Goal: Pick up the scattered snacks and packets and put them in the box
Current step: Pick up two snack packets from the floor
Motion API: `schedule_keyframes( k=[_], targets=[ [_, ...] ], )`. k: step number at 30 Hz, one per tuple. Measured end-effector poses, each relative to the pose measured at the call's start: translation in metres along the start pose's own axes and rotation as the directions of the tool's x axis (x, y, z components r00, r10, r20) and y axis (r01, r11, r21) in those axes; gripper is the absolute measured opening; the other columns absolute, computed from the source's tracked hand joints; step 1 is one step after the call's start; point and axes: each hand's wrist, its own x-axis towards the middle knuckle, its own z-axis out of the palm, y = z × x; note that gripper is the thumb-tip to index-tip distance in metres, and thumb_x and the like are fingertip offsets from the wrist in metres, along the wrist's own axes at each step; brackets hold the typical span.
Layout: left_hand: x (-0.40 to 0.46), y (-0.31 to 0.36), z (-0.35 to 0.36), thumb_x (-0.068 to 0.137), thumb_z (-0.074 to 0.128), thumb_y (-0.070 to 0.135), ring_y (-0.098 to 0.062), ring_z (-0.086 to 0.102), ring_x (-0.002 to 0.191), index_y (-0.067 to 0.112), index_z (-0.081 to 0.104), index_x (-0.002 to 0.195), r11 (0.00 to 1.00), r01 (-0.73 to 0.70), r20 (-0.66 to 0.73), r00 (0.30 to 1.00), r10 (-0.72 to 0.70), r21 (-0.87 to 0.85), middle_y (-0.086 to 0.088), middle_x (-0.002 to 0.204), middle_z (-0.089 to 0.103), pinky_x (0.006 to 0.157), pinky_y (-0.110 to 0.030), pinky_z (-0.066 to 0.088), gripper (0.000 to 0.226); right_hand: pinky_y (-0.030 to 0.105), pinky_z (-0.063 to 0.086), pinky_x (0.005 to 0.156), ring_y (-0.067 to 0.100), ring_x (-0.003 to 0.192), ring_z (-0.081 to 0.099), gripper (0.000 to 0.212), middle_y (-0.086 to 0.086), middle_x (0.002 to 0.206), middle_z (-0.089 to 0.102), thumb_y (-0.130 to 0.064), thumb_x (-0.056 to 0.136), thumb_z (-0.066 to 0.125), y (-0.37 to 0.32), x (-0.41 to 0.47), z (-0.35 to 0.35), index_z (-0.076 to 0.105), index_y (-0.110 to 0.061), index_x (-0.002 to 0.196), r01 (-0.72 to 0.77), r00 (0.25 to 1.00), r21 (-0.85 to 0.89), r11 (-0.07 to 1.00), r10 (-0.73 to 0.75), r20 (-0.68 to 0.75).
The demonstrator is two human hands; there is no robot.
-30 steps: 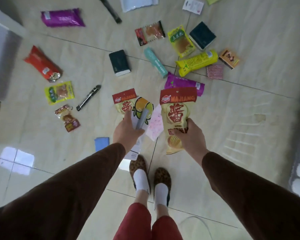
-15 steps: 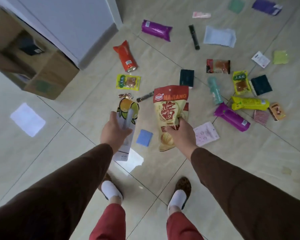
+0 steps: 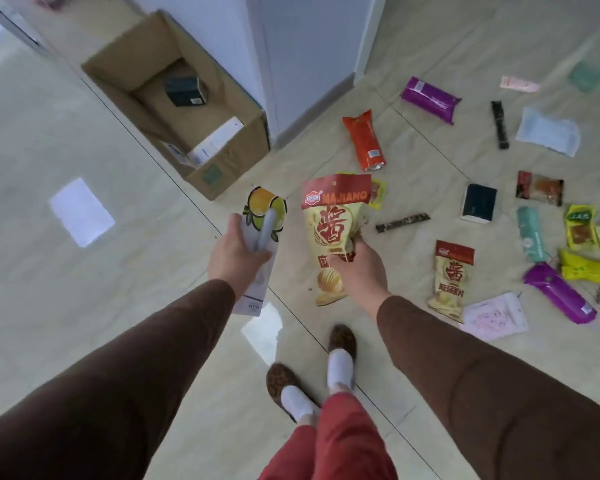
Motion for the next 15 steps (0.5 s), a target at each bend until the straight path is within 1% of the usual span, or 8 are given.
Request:
schedule_keyframes(
  k=[3, 6, 8, 11, 15],
  targets=[
    [0.034, -0.018, -0.039, 0.079, 0.078, 0.03, -0.023, 0.056, 0.069, 0.024, 0.034, 0.102, 1.0, 0.02, -0.012, 1.0, -0.02, 0.009, -0.004, 0.092, 0.061, 0.051, -0.029, 0.034, 0.049, 0.035, 0.05, 0.088, 0.022, 0.105, 0.062, 0.028, 0.0, 0.113, 0.069, -0.032, 0.088, 0.07, -0.044, 0.017, 0.028, 0.064, -0.017, 0.112, 0.012, 1.0, 0.012, 1.0, -0.012, 0.011],
    [0.07, -0.034, -0.073, 0.08, 0.077, 0.03, -0.024, 0.058, 0.073, 0.024, 0.035, 0.104, 0.999, 0.039, -0.021, 0.999, -0.039, 0.001, -0.004, 0.094, 0.061, 0.056, -0.032, 0.043, 0.049, 0.034, 0.051, 0.087, 0.021, 0.104, 0.064, 0.028, -0.001, 0.112, 0.07, -0.033, 0.089, 0.069, -0.086, 0.038, 0.055, 0.065, -0.018, 0.111, 0.012, 1.0, 0.02, 1.0, -0.012, 0.016],
    [0.096, -0.043, -0.096, 0.081, 0.077, 0.032, -0.024, 0.059, 0.073, 0.025, 0.035, 0.104, 0.998, 0.062, -0.03, 0.998, -0.062, -0.006, -0.005, 0.095, 0.062, 0.06, -0.034, 0.047, 0.048, 0.031, 0.05, 0.082, 0.02, 0.102, 0.065, 0.026, -0.001, 0.11, 0.07, -0.032, 0.089, 0.069, -0.113, 0.053, 0.072, 0.065, -0.018, 0.111, 0.001, 1.0, 0.029, 1.0, -0.001, 0.022],
    [0.138, -0.058, -0.129, 0.082, 0.076, 0.032, -0.025, 0.058, 0.074, 0.025, 0.034, 0.106, 0.996, 0.084, -0.045, 0.995, -0.084, -0.002, -0.005, 0.097, 0.061, 0.059, -0.032, 0.042, 0.049, 0.027, 0.044, 0.078, 0.02, 0.101, 0.064, 0.025, -0.001, 0.111, 0.071, -0.03, 0.089, 0.069, -0.157, 0.076, 0.099, 0.065, -0.019, 0.111, -0.015, 1.0, 0.054, 0.998, 0.014, 0.024],
    [0.189, -0.079, -0.174, 0.083, 0.076, 0.032, -0.026, 0.06, 0.075, 0.024, 0.034, 0.106, 0.996, 0.085, -0.044, 0.995, -0.085, -0.014, -0.005, 0.098, 0.06, 0.059, -0.033, 0.045, 0.048, 0.027, 0.044, 0.079, 0.018, 0.096, 0.062, 0.024, -0.001, 0.111, 0.07, -0.029, 0.089, 0.07, -0.214, 0.1, 0.14, 0.065, -0.02, 0.11, -0.04, 0.999, 0.081, 0.996, 0.037, 0.035]
  ],
)
